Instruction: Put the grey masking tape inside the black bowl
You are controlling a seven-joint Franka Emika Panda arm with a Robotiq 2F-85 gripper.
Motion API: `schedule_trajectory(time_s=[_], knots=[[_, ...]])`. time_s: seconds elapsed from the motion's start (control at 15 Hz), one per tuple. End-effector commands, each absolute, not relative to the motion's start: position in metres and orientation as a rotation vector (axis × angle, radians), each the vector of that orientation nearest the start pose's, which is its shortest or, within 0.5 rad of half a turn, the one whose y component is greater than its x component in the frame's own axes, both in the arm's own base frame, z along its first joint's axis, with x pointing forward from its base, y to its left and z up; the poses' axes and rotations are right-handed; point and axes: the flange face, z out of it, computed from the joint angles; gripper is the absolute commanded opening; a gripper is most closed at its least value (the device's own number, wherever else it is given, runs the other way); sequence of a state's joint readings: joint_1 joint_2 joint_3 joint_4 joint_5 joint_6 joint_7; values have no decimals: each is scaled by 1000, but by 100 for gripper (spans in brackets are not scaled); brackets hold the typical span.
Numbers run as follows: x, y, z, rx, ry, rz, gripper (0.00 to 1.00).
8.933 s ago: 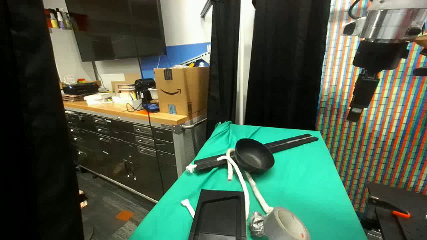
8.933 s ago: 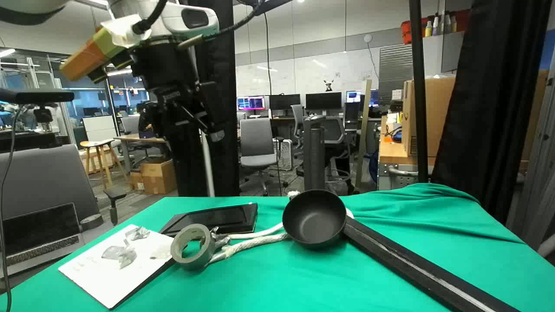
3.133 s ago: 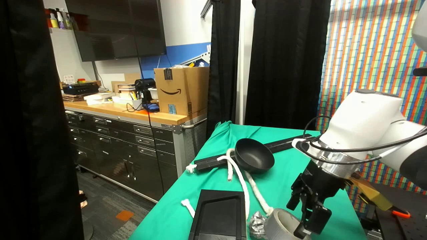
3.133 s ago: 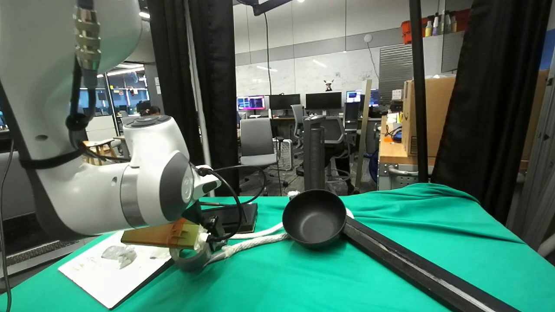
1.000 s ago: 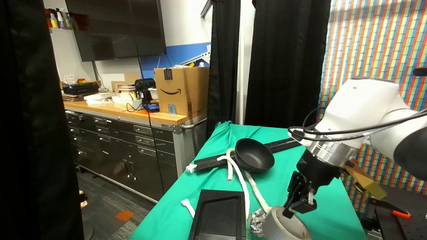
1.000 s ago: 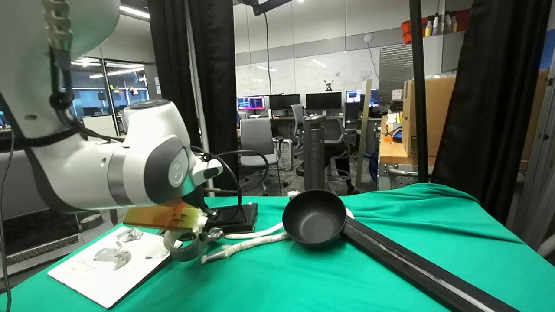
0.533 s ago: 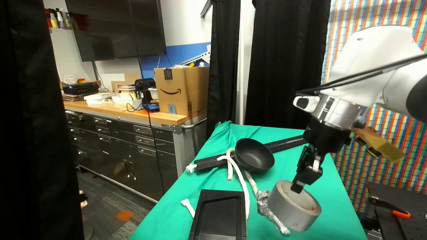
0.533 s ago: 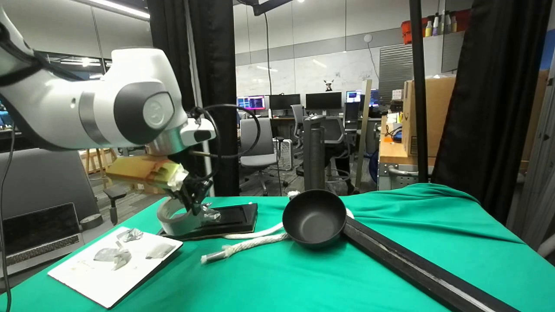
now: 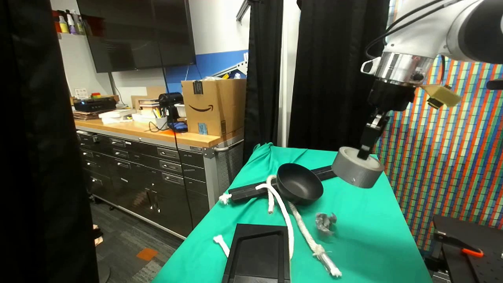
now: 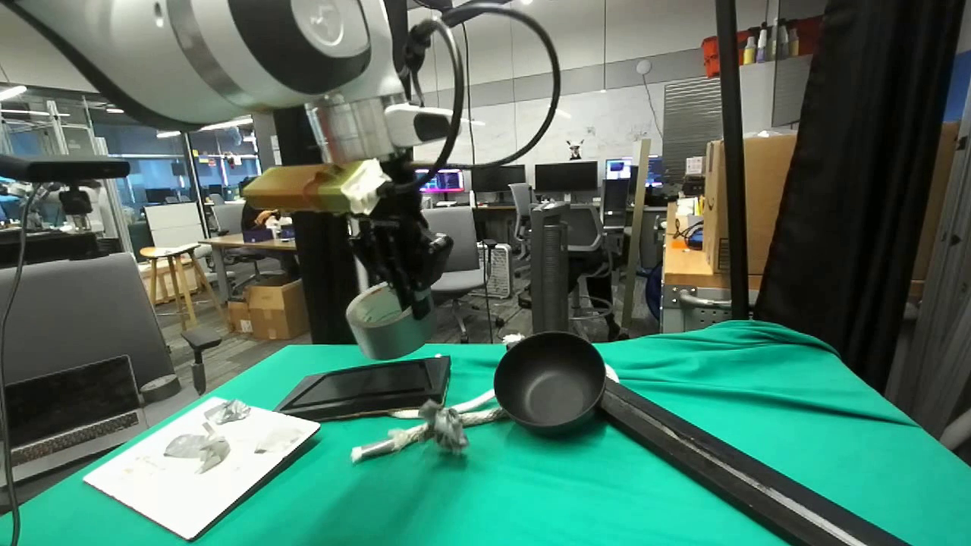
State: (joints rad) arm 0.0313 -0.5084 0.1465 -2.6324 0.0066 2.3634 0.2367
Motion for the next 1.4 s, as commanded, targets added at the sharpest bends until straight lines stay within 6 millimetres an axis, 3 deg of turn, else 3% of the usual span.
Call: schedule_trajectory(time_s=[0.0, 0.53, 0.87, 1.33], knots=[[411, 48, 467, -3175, 256, -417, 12], [469, 39, 473, -3163, 365, -530, 12], [504, 26, 457, -3143, 394, -598, 12], [528, -7, 436, -3154, 453, -680, 12]])
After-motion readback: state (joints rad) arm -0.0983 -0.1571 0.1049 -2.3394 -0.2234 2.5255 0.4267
